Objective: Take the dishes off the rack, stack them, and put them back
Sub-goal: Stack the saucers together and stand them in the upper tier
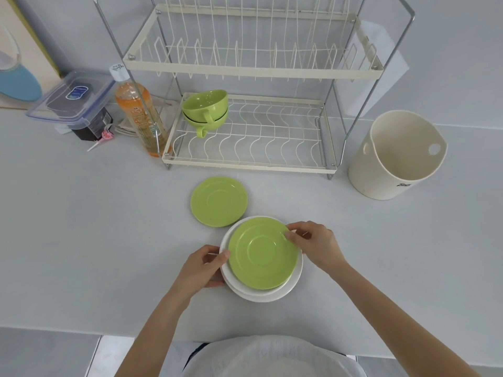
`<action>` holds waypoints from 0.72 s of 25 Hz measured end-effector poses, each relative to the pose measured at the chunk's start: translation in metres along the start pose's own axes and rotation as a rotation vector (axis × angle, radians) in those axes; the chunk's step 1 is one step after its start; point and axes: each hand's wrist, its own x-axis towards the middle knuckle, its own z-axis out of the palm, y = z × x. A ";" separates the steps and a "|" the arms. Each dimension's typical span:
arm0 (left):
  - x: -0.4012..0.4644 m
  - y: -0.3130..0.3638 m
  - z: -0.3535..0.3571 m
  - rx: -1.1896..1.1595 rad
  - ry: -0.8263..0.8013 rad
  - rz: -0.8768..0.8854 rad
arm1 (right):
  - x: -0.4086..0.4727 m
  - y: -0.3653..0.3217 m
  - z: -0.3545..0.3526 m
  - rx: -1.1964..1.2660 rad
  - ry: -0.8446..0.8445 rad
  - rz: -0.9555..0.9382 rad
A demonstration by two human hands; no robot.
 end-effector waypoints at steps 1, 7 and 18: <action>0.000 0.000 0.000 -0.007 -0.004 -0.004 | 0.001 -0.001 0.000 -0.043 0.007 -0.025; 0.000 -0.001 0.001 -0.050 -0.009 -0.015 | 0.018 -0.022 -0.002 -0.152 -0.052 -0.043; 0.001 -0.001 0.001 -0.091 -0.019 -0.020 | 0.092 -0.081 0.069 0.229 -0.178 0.350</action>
